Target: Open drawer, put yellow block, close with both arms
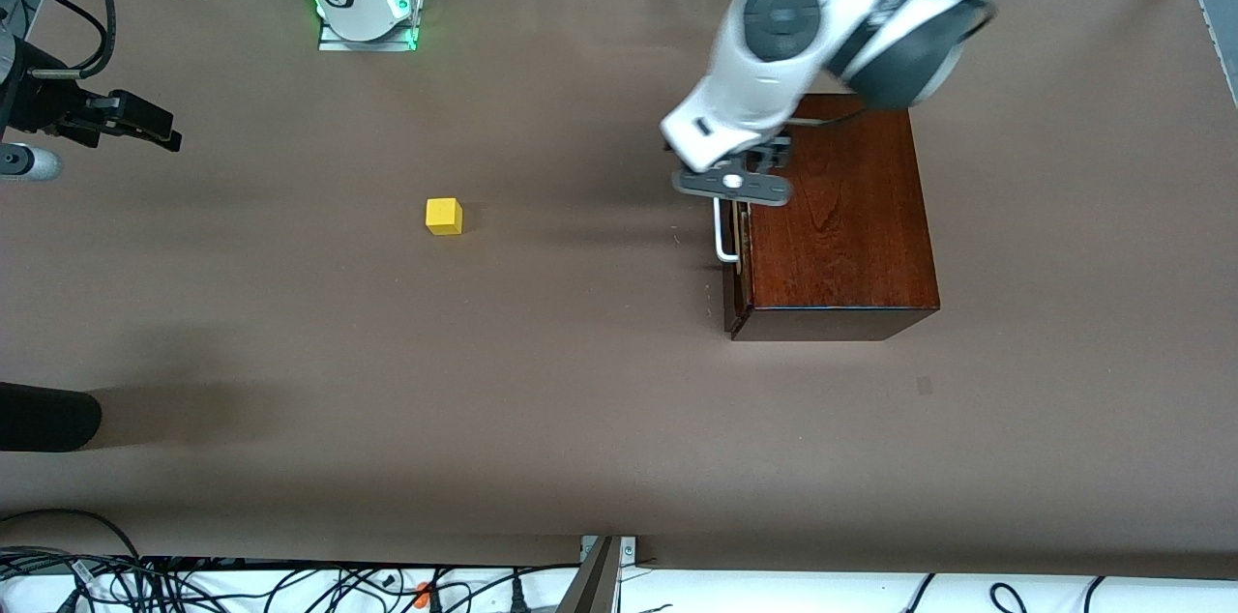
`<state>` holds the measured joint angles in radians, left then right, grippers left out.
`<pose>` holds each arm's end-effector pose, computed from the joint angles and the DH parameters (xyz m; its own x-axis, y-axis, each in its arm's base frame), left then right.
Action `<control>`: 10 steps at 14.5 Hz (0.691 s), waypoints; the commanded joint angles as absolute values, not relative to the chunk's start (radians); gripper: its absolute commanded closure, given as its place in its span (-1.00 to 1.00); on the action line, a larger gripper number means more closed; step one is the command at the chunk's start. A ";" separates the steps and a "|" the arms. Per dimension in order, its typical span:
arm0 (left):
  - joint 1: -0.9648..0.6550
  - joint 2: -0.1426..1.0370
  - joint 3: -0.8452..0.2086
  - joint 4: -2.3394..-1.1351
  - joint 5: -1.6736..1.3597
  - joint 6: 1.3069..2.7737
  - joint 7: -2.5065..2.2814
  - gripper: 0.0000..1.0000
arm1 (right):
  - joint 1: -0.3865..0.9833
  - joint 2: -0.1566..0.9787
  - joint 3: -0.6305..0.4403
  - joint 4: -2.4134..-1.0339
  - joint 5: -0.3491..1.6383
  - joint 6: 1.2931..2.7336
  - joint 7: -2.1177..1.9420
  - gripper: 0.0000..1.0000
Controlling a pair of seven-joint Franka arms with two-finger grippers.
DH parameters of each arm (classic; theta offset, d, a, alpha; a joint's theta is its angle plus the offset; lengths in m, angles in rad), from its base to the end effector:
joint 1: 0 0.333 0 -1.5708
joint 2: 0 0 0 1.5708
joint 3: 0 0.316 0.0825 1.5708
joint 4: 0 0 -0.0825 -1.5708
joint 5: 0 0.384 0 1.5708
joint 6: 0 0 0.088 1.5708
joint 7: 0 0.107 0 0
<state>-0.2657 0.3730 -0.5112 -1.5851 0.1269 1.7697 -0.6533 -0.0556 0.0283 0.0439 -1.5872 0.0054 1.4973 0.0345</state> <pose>0.4905 -0.4144 0.4324 0.9799 -0.1360 -0.1462 -0.1427 -0.9891 -0.0369 0.5534 -0.0062 0.5952 0.9920 -0.0456 -0.1181 -0.0462 -0.9989 -0.0026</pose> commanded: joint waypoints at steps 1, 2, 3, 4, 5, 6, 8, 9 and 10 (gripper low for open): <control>-0.366 0.455 -0.508 -1.545 0.274 1.766 -0.779 -1.00 | -0.075 0.021 0.063 -1.591 -0.006 1.499 0.028 -1.00; -0.376 0.477 -0.508 -1.545 0.308 1.767 -0.801 -1.00 | -0.075 0.021 0.063 -1.591 -0.006 1.499 0.028 -1.00; -0.388 0.494 -0.506 -1.546 0.339 1.776 -0.816 -1.00 | -0.074 0.021 0.063 -1.591 -0.006 1.499 0.028 -1.00; -0.393 0.511 -0.505 -1.546 0.382 1.779 -0.836 -1.00 | -0.075 0.021 0.063 -1.591 -0.006 1.497 0.028 -1.00; -0.393 0.526 -0.506 -1.548 0.424 1.779 -0.862 -1.00 | -0.075 0.021 0.063 -1.591 -0.006 1.497 0.028 -1.00; -0.394 0.538 -0.506 -1.548 0.455 1.779 -0.888 -1.00 | -0.075 0.021 0.063 -1.591 -0.006 1.497 0.028 -1.00; -0.396 0.563 -0.506 -1.548 0.520 1.779 -0.929 -1.00 | -0.075 0.021 0.063 -1.592 -0.006 1.497 0.028 -1.00; -0.397 0.569 -0.505 -1.548 0.553 1.779 -0.939 -1.00 | -0.075 0.021 0.063 -1.592 -0.006 1.497 0.026 -1.00; -0.397 0.572 -0.503 -1.552 0.567 1.779 -0.942 -1.00 | -0.075 0.021 0.063 -1.592 -0.006 1.497 0.028 -1.00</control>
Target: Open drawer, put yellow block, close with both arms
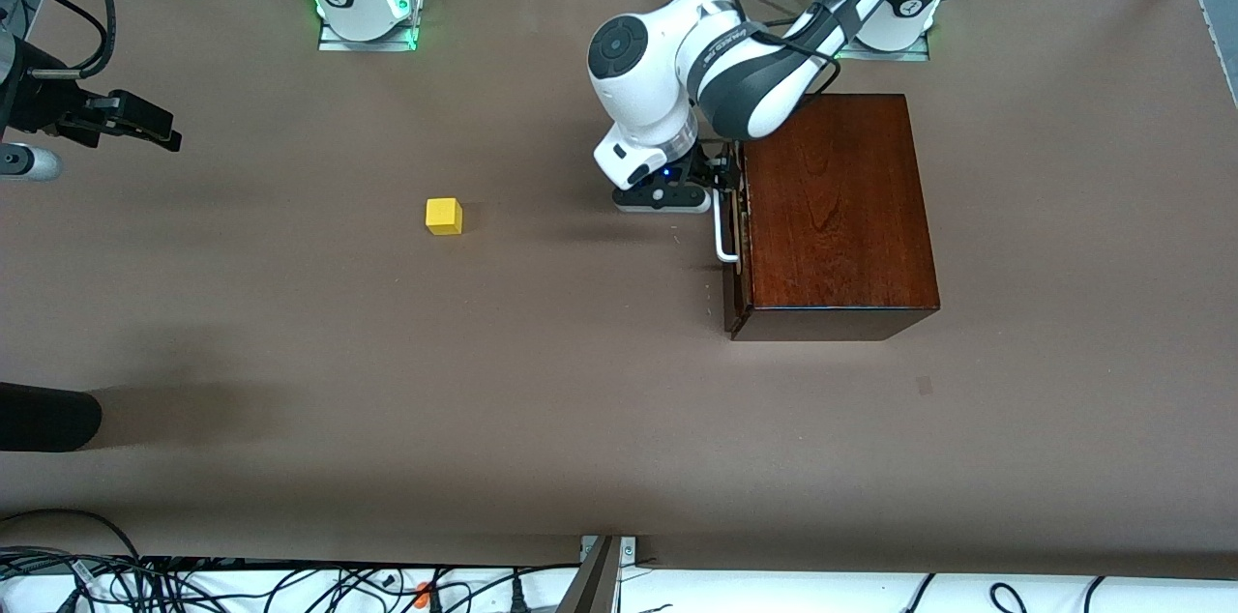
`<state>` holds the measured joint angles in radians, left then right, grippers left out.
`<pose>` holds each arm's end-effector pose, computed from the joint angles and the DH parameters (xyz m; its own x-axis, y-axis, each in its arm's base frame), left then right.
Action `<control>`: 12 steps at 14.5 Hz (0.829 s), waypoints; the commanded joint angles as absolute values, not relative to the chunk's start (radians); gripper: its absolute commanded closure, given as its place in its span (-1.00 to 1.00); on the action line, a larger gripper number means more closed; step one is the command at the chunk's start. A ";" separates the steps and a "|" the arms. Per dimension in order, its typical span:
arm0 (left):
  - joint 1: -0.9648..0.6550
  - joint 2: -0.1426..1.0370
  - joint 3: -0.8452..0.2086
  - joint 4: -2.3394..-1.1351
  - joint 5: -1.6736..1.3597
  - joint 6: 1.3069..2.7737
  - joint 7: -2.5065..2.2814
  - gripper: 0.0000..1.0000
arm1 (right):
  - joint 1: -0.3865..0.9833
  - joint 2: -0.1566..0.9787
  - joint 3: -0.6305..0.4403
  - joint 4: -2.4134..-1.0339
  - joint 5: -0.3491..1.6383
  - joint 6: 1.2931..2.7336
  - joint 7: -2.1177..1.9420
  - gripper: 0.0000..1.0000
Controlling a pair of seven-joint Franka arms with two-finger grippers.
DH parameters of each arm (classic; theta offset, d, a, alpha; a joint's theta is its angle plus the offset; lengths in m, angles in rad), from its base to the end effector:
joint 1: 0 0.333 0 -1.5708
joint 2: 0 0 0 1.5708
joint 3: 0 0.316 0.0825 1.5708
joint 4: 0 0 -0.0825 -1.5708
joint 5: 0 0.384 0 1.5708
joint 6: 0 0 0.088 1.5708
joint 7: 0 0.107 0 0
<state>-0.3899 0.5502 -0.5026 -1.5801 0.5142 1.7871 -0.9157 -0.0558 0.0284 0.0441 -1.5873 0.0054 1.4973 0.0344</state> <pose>0.4767 -0.4557 0.3309 0.9919 -0.1267 -0.0077 -0.1220 -0.9344 -0.3348 0.5535 -0.0062 0.5951 0.9919 -0.0455 -0.1183 -0.0461 -0.9989 -0.0026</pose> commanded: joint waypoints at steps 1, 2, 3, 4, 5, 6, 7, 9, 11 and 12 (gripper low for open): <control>-0.397 0.577 -0.502 -1.552 0.569 1.779 -0.942 -1.00 | -0.075 0.021 0.063 -1.591 -0.006 1.497 0.026 -1.00; -0.396 0.578 -0.500 -1.552 0.569 1.779 -0.942 -1.00 | -0.074 0.021 0.063 -1.592 -0.006 1.497 0.026 -1.00; -0.393 0.578 -0.499 -1.554 0.569 1.779 -0.942 -1.00 | -0.074 0.021 0.063 -1.592 -0.006 1.497 0.026 -1.00; -0.391 0.583 -0.497 -1.554 0.569 1.779 -0.942 -1.00 | -0.075 0.021 0.063 -1.592 -0.006 1.497 0.026 -1.00; -0.388 0.583 -0.497 -1.557 0.569 1.779 -0.942 -1.00 | -0.074 0.021 0.063 -1.592 -0.006 1.497 0.026 -1.00; -0.388 0.583 -0.497 -1.563 0.569 1.779 -0.942 -1.00 | -0.075 0.021 0.063 -1.591 -0.006 1.497 0.026 -1.00; -0.388 0.584 -0.497 -1.566 0.569 1.778 -0.942 -1.00 | -0.074 0.021 0.063 -1.592 -0.006 1.497 0.026 -1.00; -0.388 0.592 -0.497 -1.574 0.569 1.778 -0.942 -1.00 | -0.074 0.021 0.063 -1.592 -0.006 1.497 0.026 -1.00; -0.391 0.594 -0.499 -1.588 0.569 1.778 -0.942 -1.00 | -0.074 0.021 0.063 -1.592 -0.006 1.497 0.026 -1.00; -0.394 0.594 -0.499 -1.598 0.568 1.778 -0.943 -1.00 | -0.074 0.021 0.063 -1.592 -0.006 1.497 0.026 -1.00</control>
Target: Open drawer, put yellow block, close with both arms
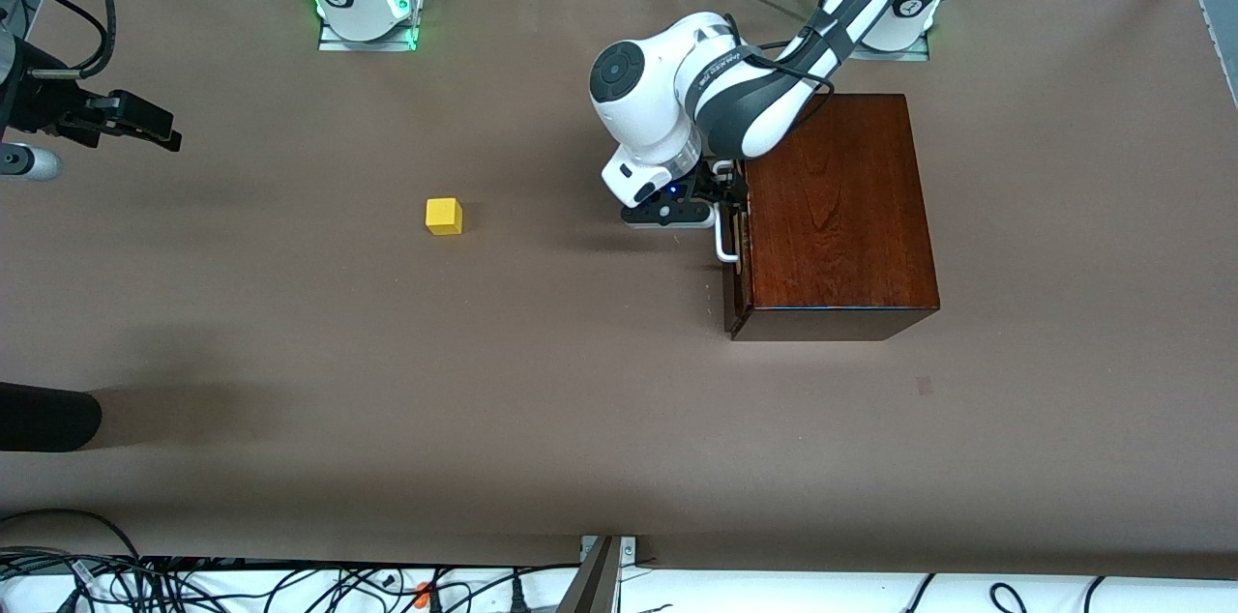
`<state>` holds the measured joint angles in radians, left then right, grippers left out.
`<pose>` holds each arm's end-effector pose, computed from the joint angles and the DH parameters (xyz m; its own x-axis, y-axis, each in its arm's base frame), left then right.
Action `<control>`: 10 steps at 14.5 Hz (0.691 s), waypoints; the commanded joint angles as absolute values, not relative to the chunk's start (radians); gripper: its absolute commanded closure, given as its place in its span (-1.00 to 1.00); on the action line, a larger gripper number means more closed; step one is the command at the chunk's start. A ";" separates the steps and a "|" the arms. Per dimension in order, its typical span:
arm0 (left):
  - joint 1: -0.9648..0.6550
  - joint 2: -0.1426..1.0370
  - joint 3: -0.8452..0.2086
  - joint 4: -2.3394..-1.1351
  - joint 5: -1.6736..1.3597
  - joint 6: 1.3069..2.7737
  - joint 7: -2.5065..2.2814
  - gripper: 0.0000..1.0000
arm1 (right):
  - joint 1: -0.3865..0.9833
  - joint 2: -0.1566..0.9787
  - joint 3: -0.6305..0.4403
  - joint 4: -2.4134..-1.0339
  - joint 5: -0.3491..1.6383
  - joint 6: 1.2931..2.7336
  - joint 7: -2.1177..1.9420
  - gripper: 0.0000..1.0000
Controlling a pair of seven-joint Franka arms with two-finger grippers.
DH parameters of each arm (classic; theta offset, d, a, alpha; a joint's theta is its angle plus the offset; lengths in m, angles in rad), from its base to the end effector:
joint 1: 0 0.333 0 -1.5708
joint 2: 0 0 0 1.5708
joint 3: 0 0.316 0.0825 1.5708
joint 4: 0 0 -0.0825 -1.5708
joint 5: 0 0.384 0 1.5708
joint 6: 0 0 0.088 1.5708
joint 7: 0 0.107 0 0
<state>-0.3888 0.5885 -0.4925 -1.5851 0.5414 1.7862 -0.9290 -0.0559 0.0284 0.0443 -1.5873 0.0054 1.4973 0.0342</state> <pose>0.4813 -0.4491 0.3044 0.9927 -0.1184 -0.0250 -0.1192 -0.9223 -0.3676 0.5535 -0.0061 0.5951 0.9920 -0.0452 -0.1183 -0.0458 -0.9989 -0.0026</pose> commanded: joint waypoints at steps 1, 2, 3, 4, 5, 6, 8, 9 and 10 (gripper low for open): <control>-0.397 0.594 -0.499 -1.608 0.568 1.778 -0.943 -1.00 | -0.075 0.021 0.063 -1.592 -0.006 1.497 0.026 -1.00; -0.399 0.594 -0.499 -1.612 0.568 1.778 -0.943 -1.00 | -0.074 0.021 0.063 -1.592 -0.006 1.497 0.026 -1.00; -0.399 0.595 -0.499 -1.614 0.566 1.778 -0.943 -1.00 | -0.075 0.021 0.063 -1.592 -0.006 1.497 0.026 -1.00; -0.399 0.600 -0.500 -1.615 0.566 1.778 -0.943 -1.00 | -0.074 0.021 0.063 -1.592 -0.006 1.497 0.026 -1.00; -0.399 0.603 -0.500 -1.615 0.566 1.779 -0.943 -1.00 | -0.074 0.021 0.063 -1.592 -0.006 1.497 0.026 -1.00; -0.399 0.606 -0.500 -1.615 0.563 1.779 -0.943 -1.00 | -0.074 0.021 0.063 -1.592 -0.006 1.497 0.025 -1.00; -0.402 0.606 -0.506 -1.614 0.549 1.778 -0.945 -1.00 | -0.074 0.021 0.063 -1.592 -0.006 1.497 0.025 -1.00; -0.406 0.600 -0.509 -1.614 0.548 1.770 -0.946 -1.00 | -0.074 0.021 0.063 -1.592 -0.006 1.497 0.025 -1.00; -0.411 0.598 -0.512 -1.614 0.545 1.761 -0.950 -1.00 | -0.074 0.021 0.063 -1.592 -0.006 1.497 0.025 -1.00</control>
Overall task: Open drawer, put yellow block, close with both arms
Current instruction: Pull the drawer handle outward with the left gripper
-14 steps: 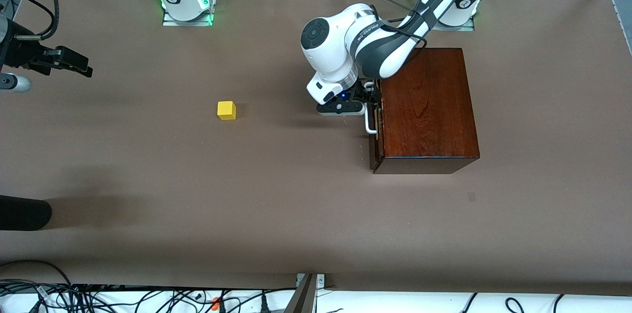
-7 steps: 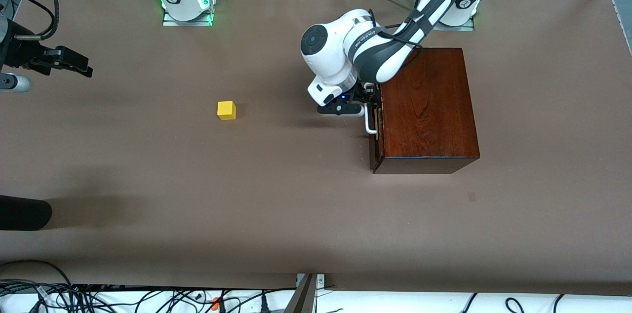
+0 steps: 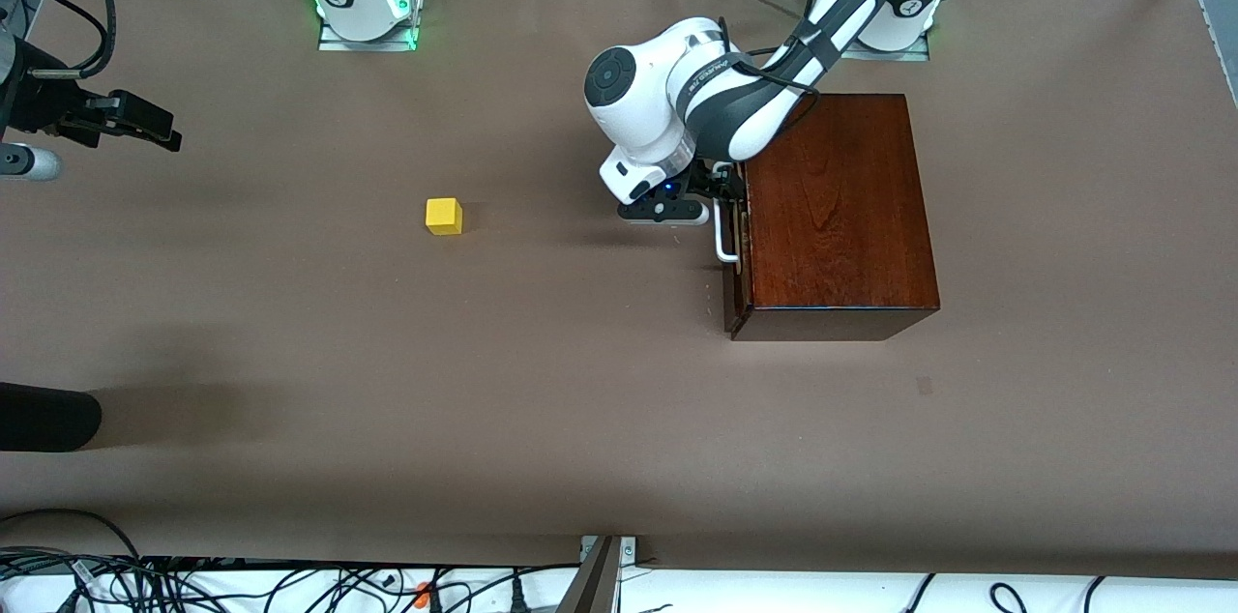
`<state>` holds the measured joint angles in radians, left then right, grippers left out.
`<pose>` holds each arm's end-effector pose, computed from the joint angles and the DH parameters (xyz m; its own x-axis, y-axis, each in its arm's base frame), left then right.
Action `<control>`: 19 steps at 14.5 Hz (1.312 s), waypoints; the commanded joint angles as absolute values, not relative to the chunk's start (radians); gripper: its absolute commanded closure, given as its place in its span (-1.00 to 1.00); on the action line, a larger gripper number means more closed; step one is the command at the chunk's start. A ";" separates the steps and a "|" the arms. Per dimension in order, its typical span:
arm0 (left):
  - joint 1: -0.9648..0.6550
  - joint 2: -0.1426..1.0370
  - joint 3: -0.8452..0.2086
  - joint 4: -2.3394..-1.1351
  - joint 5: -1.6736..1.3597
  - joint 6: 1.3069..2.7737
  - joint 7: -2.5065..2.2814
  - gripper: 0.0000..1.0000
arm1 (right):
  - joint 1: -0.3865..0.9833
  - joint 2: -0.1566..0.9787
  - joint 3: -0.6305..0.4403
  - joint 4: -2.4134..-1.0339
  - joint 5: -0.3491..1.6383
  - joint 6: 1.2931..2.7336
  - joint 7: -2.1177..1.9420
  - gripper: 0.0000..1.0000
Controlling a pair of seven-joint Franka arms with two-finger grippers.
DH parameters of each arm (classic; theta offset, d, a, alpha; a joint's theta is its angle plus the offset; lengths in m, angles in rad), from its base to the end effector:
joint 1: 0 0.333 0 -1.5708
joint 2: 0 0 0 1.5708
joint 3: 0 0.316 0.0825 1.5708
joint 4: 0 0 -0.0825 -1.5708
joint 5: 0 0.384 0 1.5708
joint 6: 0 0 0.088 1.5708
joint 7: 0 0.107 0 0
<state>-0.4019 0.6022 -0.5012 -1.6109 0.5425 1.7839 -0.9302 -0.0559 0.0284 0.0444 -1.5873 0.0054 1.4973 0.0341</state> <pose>0.4649 -0.4555 0.2867 0.9879 -0.1434 -0.0588 -0.1550 -0.9107 -0.3830 0.5535 -0.0061 0.5951 0.9920 -0.0450 -0.1183 -0.0456 -0.9990 -0.0026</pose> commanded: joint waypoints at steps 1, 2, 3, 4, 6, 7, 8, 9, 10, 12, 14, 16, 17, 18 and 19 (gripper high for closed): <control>-0.420 0.600 -0.512 -1.614 0.535 1.761 -0.957 -1.00 | -0.074 0.021 0.063 -1.592 -0.006 1.497 0.025 -1.00; -0.423 0.604 -0.512 -1.612 0.535 1.766 -0.965 -1.00 | -0.074 0.021 0.063 -1.592 -0.006 1.497 0.025 -1.00; -0.425 0.607 -0.512 -1.611 0.535 1.770 -0.969 -1.00 | -0.074 0.021 0.063 -1.592 -0.006 1.497 0.025 -1.00; -0.425 0.614 -0.512 -1.606 0.534 1.775 -0.969 -1.00 | -0.075 0.021 0.063 -1.592 -0.006 1.497 0.025 -1.00; -0.425 0.617 -0.514 -1.600 0.532 1.793 -0.969 -1.00 | -0.074 0.021 0.063 -1.592 -0.006 1.497 0.025 -1.00; -0.423 0.618 -0.514 -1.600 0.532 1.811 -0.969 -1.00 | -0.074 0.021 0.063 -1.592 -0.006 1.497 0.025 -1.00; -0.423 0.621 -0.514 -1.598 0.522 1.833 -0.969 -1.00 | -0.074 0.021 0.063 -1.592 -0.006 1.497 0.025 -1.00; -0.420 0.626 -0.512 -1.598 0.506 1.853 -0.969 -1.00 | -0.074 0.021 0.063 -1.592 -0.006 1.497 0.025 -1.00; -0.417 0.626 -0.512 -1.598 0.502 1.870 -0.969 -1.00 | -0.075 0.021 0.063 -1.592 -0.006 1.497 0.025 -1.00; -0.416 0.629 -0.512 -1.594 0.494 1.876 -0.969 -1.00 | -0.074 0.021 0.063 -1.592 -0.006 1.497 0.025 -1.00; -0.416 0.640 -0.512 -1.571 0.480 1.878 -0.969 -1.00 | -0.074 0.021 0.063 -1.592 -0.006 1.497 0.025 -1.00; -0.420 0.658 -0.512 -1.539 0.459 1.904 -0.969 -1.00 | -0.074 0.021 0.063 -1.592 -0.006 1.497 0.025 -1.00; -0.422 0.663 -0.512 -1.533 0.459 1.923 -0.969 -1.00 | -0.074 0.021 0.063 -1.592 -0.006 1.497 0.025 -1.00; -0.423 0.666 -0.512 -1.531 0.459 1.945 -0.968 -1.00 | -0.074 0.021 0.063 -1.592 -0.006 1.497 0.025 -1.00; -0.426 0.670 -0.512 -1.529 0.459 1.962 -0.968 -1.00 | -0.074 0.021 0.063 -1.592 -0.006 1.497 0.025 -1.00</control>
<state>-0.4090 0.6043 -0.5001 -1.6049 0.4708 1.8343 -0.9760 -0.0559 0.0284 0.0446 -1.5873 0.0054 1.4973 0.0339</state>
